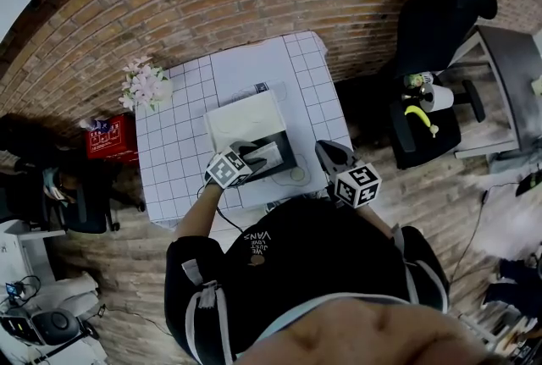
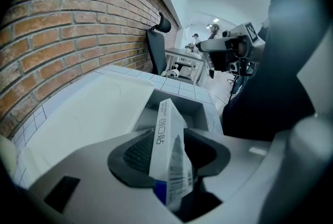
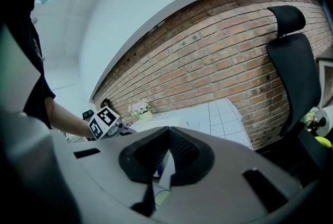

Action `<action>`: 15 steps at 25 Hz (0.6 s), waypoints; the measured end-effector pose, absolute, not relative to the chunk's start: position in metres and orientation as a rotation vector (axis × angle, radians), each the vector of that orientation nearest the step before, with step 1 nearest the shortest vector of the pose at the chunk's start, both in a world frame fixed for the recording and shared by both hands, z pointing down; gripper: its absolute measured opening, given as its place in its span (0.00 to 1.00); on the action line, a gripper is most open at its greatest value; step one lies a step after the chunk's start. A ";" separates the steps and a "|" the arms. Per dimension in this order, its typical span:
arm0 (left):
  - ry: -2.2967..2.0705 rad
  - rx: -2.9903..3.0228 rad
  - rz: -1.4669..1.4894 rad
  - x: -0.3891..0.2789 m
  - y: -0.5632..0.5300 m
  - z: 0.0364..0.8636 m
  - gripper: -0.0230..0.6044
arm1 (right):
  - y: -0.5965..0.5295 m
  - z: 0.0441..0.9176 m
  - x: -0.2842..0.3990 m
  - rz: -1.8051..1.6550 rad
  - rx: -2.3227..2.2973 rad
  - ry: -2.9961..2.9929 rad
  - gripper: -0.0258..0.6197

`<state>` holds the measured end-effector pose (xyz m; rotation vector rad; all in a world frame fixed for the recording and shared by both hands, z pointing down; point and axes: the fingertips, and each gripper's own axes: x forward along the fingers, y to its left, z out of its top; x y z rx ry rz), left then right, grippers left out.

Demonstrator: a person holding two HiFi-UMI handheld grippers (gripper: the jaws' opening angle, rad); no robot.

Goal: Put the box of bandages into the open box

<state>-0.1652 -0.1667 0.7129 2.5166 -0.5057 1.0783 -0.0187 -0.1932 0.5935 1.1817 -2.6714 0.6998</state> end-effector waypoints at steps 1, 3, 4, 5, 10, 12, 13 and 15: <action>-0.518 2.512 1.083 -0.168 -0.167 0.714 0.31 | -0.193 0.594 -0.019 0.701 1.178 -2.672 0.03; -0.538 2.504 1.092 -0.171 -0.168 0.716 0.31 | -0.193 0.594 -0.020 0.701 1.173 -2.672 0.03; -0.545 2.502 1.095 -0.173 -0.168 0.717 0.31 | -0.193 0.594 -0.020 0.701 1.172 -2.671 0.03; -0.552 2.501 1.098 -0.174 -0.169 0.718 0.31 | -0.193 0.594 -0.020 0.700 1.171 -2.672 0.03; -0.585 2.523 1.141 -0.177 -0.172 0.719 0.32 | -0.192 0.594 -0.022 0.701 1.161 -2.674 0.03; -0.593 2.534 1.154 -0.176 -0.173 0.718 0.33 | -0.192 0.594 -0.021 0.701 1.161 -2.673 0.03; -0.594 2.536 1.153 -0.176 -0.174 0.718 0.33 | -0.192 0.594 -0.021 0.700 1.161 -2.673 0.03; -0.593 2.536 1.151 -0.175 -0.174 0.719 0.33 | -0.191 0.594 -0.021 0.698 1.160 -2.674 0.03</action>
